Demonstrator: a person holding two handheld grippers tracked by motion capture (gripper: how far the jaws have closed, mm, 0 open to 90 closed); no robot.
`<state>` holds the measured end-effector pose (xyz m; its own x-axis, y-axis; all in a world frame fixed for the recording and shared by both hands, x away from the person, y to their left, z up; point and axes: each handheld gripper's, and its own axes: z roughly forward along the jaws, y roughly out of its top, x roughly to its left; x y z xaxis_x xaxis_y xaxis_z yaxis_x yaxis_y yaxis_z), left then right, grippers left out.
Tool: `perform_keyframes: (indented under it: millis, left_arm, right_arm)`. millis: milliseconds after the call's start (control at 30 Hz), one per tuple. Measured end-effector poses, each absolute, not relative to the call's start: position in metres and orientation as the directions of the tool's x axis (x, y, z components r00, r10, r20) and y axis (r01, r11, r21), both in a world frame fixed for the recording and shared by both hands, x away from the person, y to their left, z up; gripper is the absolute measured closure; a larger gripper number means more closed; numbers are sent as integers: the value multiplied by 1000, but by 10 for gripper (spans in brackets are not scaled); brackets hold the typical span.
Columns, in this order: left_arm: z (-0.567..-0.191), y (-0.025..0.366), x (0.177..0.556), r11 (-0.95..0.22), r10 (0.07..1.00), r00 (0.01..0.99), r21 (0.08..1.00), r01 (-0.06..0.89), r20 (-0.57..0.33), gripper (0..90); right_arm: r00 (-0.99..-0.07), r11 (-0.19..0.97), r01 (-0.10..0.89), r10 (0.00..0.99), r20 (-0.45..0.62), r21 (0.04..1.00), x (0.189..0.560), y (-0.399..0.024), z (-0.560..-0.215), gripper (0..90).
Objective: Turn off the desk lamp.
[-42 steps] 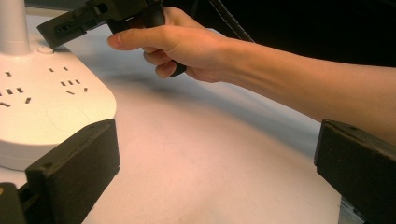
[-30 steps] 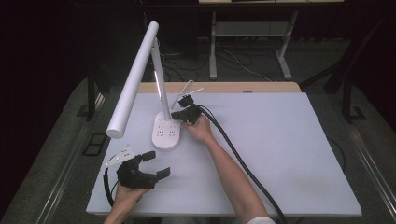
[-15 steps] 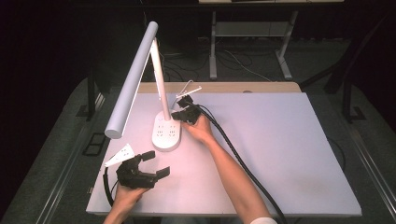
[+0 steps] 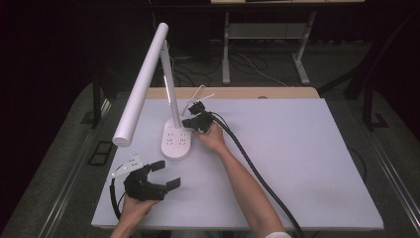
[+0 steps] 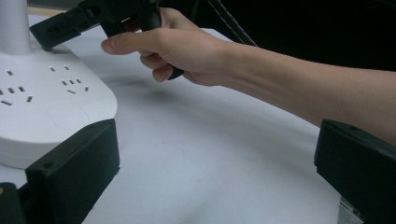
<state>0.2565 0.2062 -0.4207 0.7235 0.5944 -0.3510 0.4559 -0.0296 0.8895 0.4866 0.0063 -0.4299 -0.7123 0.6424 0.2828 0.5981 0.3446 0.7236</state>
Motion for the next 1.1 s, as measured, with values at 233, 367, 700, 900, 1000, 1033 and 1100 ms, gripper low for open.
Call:
perform_keyframes:
  millis: [233,367,700,900,1000,1033,1100]
  left_arm:
    - [-420,207,256,-26,597,721,890,455,-351,0]
    - [-420,207,255,-16,598,717,889,457,-358,0]
    - [-421,209,257,-13,596,717,889,458,-361,0]
    - [-421,209,257,-19,597,718,888,459,-358,0]
    - [-422,208,258,-21,597,718,888,460,-358,0]
    - [-422,208,258,-21,597,718,887,460,-358,0]
    - [-422,208,258,-21,598,717,888,460,-357,0]
  right_arm:
    - [-710,350,589,655,260,728,484,8,-430,900]
    - [-703,337,589,662,260,735,482,8,-431,900]
    - [-699,329,594,663,268,734,483,6,-429,900]
    - [-700,295,590,651,294,751,481,0,-425,900]
    - [-709,301,580,643,289,757,479,-4,-421,898]
    - [-712,295,577,639,291,762,477,-7,-419,896]
    - [-714,319,564,653,254,762,471,-14,-414,665]
